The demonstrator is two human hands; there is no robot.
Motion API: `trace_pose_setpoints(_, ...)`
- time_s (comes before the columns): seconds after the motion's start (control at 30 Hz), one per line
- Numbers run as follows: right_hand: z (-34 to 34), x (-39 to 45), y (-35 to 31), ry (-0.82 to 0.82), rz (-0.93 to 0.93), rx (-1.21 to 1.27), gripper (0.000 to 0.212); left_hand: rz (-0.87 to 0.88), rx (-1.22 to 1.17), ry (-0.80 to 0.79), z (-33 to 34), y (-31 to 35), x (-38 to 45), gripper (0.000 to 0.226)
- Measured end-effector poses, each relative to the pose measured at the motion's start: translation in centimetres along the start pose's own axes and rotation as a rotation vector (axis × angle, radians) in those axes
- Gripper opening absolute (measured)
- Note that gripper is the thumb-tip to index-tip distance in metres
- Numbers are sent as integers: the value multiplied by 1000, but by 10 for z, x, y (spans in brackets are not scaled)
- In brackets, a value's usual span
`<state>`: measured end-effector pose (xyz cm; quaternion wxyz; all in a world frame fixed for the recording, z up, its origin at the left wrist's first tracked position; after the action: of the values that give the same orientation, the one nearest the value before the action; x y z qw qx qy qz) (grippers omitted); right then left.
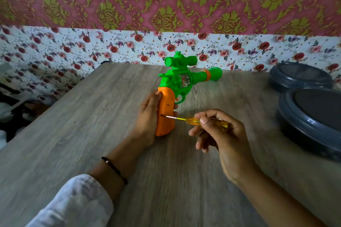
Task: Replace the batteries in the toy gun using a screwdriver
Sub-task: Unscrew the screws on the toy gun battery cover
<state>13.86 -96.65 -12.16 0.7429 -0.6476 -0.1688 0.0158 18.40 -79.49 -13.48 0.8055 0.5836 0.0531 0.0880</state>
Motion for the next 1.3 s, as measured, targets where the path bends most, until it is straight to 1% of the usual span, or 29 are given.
trace_pose_setpoints(0.1, 0, 1, 1, -15, -8, -47, 18, 19, 48, 12, -1, -1, 2, 35)
trace_pose_setpoints(0.3, 4, -1, 5, -73, -48, -131, 13, 36, 122, 22, -1, -5, 2, 36)
trace_pose_setpoints(0.4, 5, -4, 4, -42, -86, -126, 13, 40, 116, 23, 0, -6, 3, 38)
trace_pose_setpoints(0.53, 3, -2, 0, 2, -99, -118, 13, 24, 113, 38, -1, -6, 4, 32)
trace_pose_setpoints(0.8, 9, -6, 1, -13, -113, -232, 12, 43, 86, 22, 0, -5, 2, 29)
trace_pose_setpoints(0.97, 13, -9, -2, 68, -70, -280, 26, 53, 100, 32, -1, -5, 1, 29)
trace_pose_setpoints(1.1, 11, -8, -5, 146, -65, -356, 34, 67, 180, 23, -2, -6, 1, 34)
trace_pose_setpoints(1.23, 11, -6, -7, 113, -126, -411, 24, 79, 193, 27, -3, -7, 4, 41)
trace_pose_setpoints(1.3, 13, -7, -8, 74, -156, -415, 16, 92, 176, 29, -2, -6, 3, 39)
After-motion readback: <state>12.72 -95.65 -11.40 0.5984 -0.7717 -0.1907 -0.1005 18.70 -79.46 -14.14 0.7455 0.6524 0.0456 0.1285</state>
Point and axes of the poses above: each hand's wrist, its own x-axis towards the middle knuckle, its own z-axis out of the palm, y = z × x, the point moved 2 cm from there along x, towards the middle knuckle, and after that the axes turned 3 degrees about z, right-handed, at the moved point
